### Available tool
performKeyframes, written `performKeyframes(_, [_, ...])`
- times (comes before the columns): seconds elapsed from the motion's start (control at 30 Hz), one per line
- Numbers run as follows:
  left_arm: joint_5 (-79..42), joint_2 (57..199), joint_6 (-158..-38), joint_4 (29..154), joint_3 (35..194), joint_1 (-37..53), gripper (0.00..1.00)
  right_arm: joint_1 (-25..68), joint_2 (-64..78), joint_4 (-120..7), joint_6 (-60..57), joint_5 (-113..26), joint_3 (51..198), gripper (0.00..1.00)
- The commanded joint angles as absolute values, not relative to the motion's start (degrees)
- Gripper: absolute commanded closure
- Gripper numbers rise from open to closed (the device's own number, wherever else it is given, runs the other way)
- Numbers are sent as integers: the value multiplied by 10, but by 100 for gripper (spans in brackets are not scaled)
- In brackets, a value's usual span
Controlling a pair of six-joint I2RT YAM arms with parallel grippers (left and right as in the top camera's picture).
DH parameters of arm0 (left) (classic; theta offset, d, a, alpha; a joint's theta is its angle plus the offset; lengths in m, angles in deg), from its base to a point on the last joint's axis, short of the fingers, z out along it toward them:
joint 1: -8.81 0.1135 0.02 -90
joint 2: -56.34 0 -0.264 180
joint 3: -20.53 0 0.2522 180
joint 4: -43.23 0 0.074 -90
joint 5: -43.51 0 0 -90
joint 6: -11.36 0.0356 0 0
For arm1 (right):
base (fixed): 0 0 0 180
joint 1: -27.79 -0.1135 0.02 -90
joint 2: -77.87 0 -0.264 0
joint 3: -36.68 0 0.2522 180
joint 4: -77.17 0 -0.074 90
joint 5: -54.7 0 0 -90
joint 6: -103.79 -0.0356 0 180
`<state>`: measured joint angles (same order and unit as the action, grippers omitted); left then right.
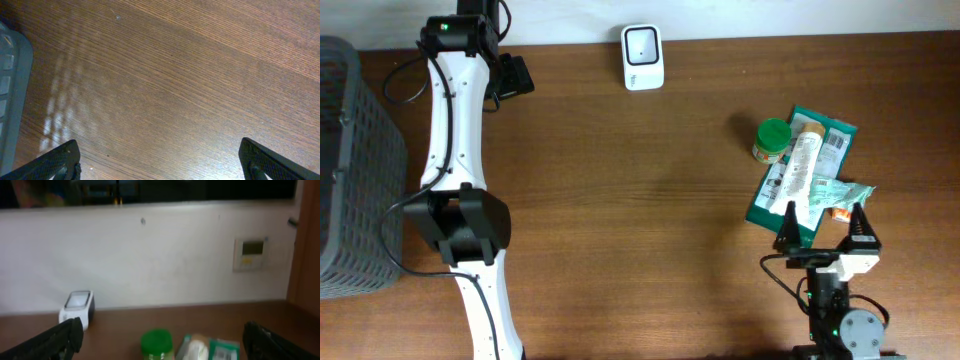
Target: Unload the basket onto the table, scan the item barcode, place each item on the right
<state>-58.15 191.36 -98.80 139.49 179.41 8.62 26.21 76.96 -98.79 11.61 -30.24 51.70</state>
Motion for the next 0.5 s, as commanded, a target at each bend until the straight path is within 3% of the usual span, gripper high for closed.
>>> performKeyframes(0.0, [-589,1912,-988,1396,1798,90,1,259,777,-954,118,-307,508,2])
performKeyframes(0.1, [-589,1912,-988,1396,1798,90,1,259,777,-849,118,-313,508,2])
performKeyframes(0.47, [-590,1912,-988,1396,1798,90,1,259,777,-847,118,-318,508,2])
